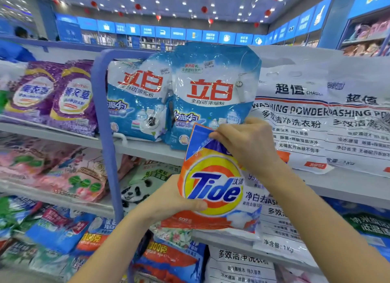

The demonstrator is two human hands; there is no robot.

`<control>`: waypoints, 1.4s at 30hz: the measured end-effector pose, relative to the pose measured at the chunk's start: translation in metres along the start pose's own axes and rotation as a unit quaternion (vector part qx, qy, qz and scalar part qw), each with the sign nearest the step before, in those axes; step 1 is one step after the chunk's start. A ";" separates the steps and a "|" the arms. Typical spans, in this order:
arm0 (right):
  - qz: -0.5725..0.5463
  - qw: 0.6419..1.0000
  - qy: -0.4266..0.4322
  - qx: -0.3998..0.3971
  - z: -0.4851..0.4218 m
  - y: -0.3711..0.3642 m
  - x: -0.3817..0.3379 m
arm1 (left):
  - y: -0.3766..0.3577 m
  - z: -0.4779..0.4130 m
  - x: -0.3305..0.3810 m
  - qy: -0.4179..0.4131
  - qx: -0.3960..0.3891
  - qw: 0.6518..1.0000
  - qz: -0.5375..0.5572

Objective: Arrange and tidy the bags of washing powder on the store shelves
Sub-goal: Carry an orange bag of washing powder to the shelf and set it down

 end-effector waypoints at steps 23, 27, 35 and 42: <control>-0.628 0.677 -0.374 -0.092 0.070 -0.074 -0.045 | 0.010 0.094 -0.008 -0.004 0.342 0.927 0.153; -0.663 0.659 -0.345 -0.086 0.042 -0.084 -0.084 | 0.019 0.141 -0.020 0.037 0.434 0.884 0.169; -0.751 0.578 -0.281 -0.152 -0.038 -0.122 -0.200 | 0.065 0.253 -0.006 -0.011 0.541 0.827 0.153; -0.805 0.512 -0.246 -0.170 -0.141 -0.164 -0.340 | 0.154 0.389 0.010 0.002 0.630 0.772 0.083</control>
Point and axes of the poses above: each hand's wrist, its own z-axis away from the middle knuckle, its own y-axis out of the back of the hand, x = y × z, the point moved 4 cm from there along -z, towards the middle knuckle, and after that the axes turned 12 degrees about -x, right-handed, at the moved point
